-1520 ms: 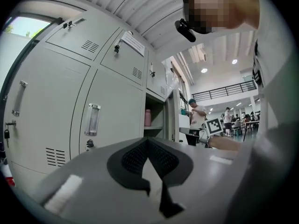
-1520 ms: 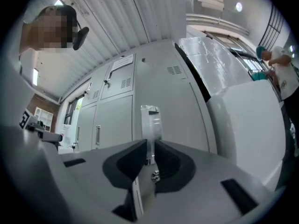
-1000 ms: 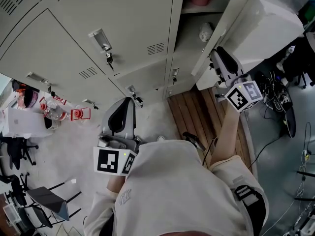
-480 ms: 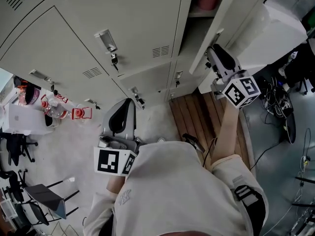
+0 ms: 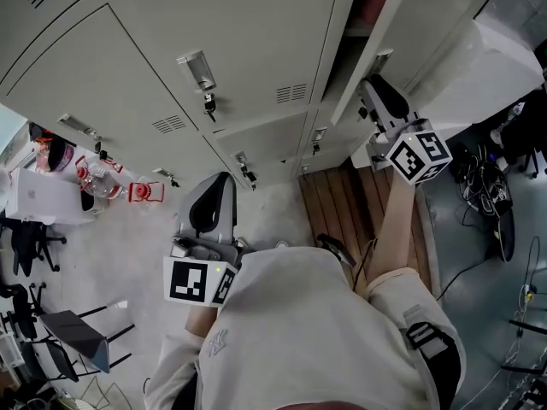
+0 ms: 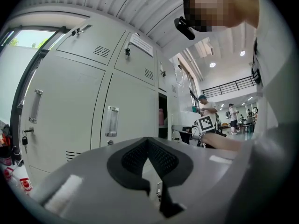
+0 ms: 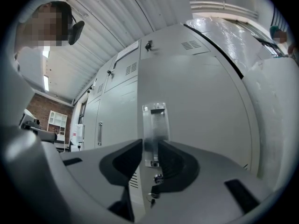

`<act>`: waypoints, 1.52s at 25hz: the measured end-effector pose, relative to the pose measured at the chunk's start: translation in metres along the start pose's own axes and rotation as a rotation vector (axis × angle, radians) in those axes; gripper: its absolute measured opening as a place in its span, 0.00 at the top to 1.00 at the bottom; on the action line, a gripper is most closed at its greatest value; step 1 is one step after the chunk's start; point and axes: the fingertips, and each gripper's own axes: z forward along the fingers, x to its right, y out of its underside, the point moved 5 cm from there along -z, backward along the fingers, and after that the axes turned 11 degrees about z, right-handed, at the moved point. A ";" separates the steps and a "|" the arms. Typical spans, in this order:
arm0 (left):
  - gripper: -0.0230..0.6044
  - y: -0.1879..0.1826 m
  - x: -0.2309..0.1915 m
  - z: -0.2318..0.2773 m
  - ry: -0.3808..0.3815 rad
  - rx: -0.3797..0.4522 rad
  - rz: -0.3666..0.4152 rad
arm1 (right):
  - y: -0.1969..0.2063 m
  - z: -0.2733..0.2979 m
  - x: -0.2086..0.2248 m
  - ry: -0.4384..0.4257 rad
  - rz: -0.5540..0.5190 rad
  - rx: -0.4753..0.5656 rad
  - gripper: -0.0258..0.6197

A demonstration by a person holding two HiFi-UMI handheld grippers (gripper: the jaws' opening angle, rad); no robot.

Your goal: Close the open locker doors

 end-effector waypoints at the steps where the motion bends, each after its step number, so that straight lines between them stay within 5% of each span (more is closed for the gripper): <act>1: 0.95 0.000 -0.001 0.000 -0.004 -0.001 0.000 | 0.000 0.002 0.000 -0.003 0.000 -0.001 0.84; 38: 0.95 0.008 -0.015 -0.009 -0.056 -0.035 -0.008 | 0.009 0.060 0.025 0.033 -0.020 -0.076 0.84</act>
